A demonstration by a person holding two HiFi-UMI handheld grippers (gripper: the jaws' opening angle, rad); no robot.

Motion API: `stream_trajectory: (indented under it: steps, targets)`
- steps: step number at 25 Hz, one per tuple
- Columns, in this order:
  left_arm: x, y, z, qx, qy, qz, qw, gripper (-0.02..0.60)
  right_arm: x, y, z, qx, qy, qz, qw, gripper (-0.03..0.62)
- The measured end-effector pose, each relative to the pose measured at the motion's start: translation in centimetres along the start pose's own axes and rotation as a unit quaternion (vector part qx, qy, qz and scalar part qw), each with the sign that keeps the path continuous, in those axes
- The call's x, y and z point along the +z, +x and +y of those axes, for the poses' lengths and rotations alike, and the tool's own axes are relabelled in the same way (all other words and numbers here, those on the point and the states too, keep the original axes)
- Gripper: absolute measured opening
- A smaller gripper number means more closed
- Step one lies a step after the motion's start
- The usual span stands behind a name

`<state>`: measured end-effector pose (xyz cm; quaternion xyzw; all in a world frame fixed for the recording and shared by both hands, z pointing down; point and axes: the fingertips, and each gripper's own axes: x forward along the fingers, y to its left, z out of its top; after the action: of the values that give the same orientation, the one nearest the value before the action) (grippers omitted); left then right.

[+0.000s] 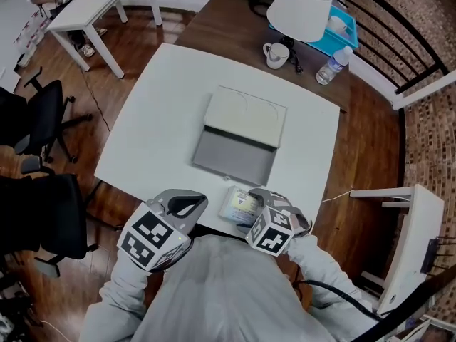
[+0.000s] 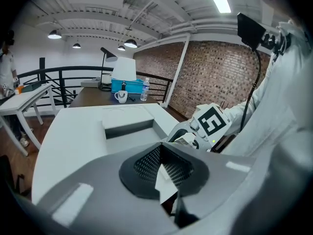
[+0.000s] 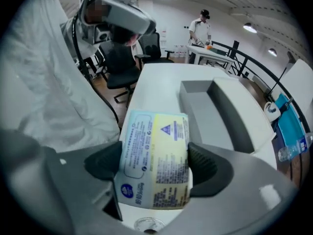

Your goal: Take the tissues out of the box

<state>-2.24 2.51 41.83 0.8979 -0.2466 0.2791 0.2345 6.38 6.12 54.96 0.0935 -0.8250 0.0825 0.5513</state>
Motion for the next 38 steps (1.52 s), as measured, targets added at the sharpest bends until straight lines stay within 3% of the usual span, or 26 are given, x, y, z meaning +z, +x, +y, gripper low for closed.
stream_trajectory:
  steps: [5,9,13,16,21,32,38]
  targets:
    - [-0.5,0.4,0.6,0.018,0.011,0.022,0.9995,0.015,0.2,0.0,-0.4,0.005,0.009,-0.021,1.0,0.431]
    - [-0.5,0.4,1.2,0.03,0.017,0.03,0.999,0.015,3.0,-4.0,-1.6,-0.003,0.055,-0.096,0.994,0.431]
    - [-0.2,0.9,1.1,0.017,0.016,0.035,0.9991,0.015,5.8,-10.3,-5.0,-0.024,0.124,-0.203,0.971,0.421]
    - [1.2,2.0,1.3,0.003,0.038,0.045,0.9982,0.015,5.7,-13.9,-9.2,-0.07,0.17,-0.252,0.95,0.316]
    - [4.2,3.6,2.4,0.004,0.07,0.053,0.9962,0.015,3.3,-15.8,-12.0,-0.118,0.189,-0.233,0.947,0.015]
    - [3.8,4.8,3.0,0.006,0.061,0.07,0.9957,0.015,0.6,-13.8,-9.4,-0.074,0.209,-0.219,0.95,0.002]
    - [3.1,4.4,3.3,0.02,0.06,0.079,0.9949,0.015,-0.7,-13.3,-8.9,-0.068,0.194,-0.192,0.96,0.002]
